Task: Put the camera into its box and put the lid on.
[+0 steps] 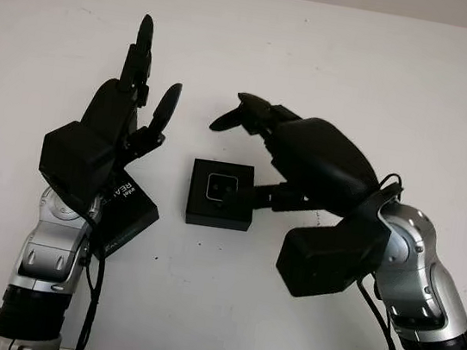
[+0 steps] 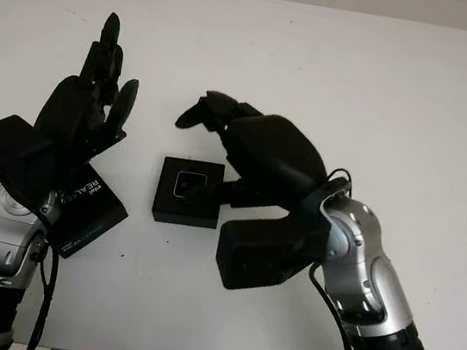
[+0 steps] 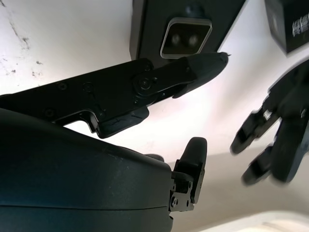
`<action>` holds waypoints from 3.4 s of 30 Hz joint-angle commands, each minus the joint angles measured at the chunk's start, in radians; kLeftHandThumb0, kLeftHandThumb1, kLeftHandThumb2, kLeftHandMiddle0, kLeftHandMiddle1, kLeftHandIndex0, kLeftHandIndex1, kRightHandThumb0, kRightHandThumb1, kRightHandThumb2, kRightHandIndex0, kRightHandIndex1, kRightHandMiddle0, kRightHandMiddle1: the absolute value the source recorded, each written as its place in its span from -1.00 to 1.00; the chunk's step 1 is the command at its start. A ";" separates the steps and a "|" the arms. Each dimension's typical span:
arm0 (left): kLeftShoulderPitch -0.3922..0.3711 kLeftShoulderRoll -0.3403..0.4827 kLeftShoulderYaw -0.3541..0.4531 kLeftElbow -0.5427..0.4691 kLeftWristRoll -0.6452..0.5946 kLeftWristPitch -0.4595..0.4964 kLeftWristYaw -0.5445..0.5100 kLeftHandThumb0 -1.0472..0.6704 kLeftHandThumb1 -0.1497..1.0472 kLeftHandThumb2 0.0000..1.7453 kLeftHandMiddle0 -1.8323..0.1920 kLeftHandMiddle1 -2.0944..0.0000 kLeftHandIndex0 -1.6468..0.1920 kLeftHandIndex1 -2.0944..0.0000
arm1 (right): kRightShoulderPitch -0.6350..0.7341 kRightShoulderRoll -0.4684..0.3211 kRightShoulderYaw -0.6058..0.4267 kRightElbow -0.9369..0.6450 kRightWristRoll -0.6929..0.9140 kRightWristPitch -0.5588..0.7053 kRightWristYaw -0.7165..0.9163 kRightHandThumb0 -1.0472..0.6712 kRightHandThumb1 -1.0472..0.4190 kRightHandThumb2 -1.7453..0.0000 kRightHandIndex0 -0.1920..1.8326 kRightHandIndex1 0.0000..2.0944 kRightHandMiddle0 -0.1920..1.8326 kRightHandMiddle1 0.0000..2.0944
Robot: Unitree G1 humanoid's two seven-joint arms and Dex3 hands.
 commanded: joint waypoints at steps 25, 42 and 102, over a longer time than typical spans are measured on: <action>0.022 0.708 0.217 -0.196 -0.253 0.098 -0.728 -0.89 0.80 -0.95 1.00 0.97 1.00 0.98 | -0.070 0.053 -0.247 0.099 0.346 0.267 -0.064 -0.65 -1.00 0.36 -0.55 -0.91 -0.89 -0.29; 0.047 1.042 0.115 -0.406 0.097 -0.140 -0.934 -0.65 0.40 -0.96 1.00 1.00 1.00 1.00 | -0.071 0.080 -0.364 0.128 0.569 0.375 -0.145 -0.60 -1.00 0.29 -0.58 -0.93 -0.97 -0.21; 0.180 0.793 -0.059 -0.271 0.556 -0.380 -0.574 -0.34 1.00 -0.46 -0.30 -1.00 0.27 -1.00 | -0.002 0.076 -0.366 0.038 0.607 0.424 -0.215 -0.56 -1.00 0.32 -0.55 -0.91 -1.00 0.01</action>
